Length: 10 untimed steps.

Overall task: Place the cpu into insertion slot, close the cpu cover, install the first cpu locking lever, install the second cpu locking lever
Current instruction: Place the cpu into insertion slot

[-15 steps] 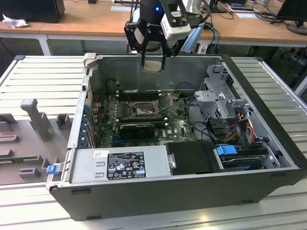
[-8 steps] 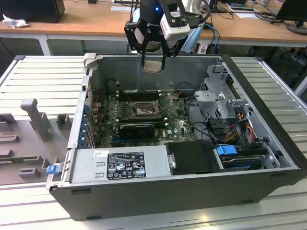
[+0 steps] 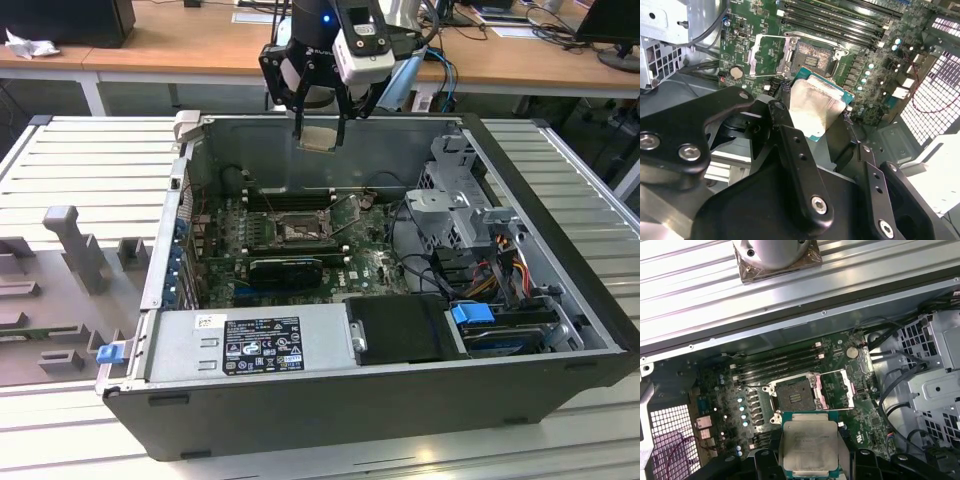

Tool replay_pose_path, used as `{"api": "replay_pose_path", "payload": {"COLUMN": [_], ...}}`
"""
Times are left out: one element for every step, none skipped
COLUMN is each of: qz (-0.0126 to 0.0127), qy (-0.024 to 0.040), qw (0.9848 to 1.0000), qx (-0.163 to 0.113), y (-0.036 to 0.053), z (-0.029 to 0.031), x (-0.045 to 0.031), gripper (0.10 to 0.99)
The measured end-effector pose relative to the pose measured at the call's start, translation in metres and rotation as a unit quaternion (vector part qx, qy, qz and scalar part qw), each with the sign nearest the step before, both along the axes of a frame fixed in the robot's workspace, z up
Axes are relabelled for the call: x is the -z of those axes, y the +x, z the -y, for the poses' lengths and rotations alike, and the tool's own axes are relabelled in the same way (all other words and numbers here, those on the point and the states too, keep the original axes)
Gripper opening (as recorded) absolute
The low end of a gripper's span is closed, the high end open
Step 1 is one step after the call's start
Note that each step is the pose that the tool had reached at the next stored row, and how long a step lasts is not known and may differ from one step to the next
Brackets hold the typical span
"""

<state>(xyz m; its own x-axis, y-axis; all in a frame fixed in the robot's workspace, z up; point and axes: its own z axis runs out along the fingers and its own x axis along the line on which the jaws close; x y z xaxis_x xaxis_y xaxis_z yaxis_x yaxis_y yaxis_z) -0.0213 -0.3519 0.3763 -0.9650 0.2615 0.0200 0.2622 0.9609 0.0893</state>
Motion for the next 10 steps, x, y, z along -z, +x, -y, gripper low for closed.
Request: {"api": "replay_pose_path", "payload": {"qz": [0.0,0.0,0.0,0.0,0.0,0.0,0.0,0.0,0.0,0.0], "qy": [0.0,0.0,0.0,0.0,0.0,0.0,0.0,0.0,0.0,-0.0001], "qw": [1.0,1.0,1.0,1.0,1.0,1.0,1.0,1.0,0.9999,0.9998], "qx": [0.001,0.002,0.003,0.004,0.004,0.005,0.007,0.009,0.013,0.022], "y": [0.0,0.0,0.0,0.0,0.0,0.0,0.0,0.0,0.0,0.0], "z": [0.0,0.0,0.0,0.0,0.0,0.0,0.0,0.0,0.0,0.0], "x": [0.0,0.0,0.0,0.0,0.0,0.0,0.0001,0.0,0.0001,0.0001], "gripper": [0.529,0.529,0.529,0.529,0.529,0.529,0.529,0.529,0.529,0.529]}}
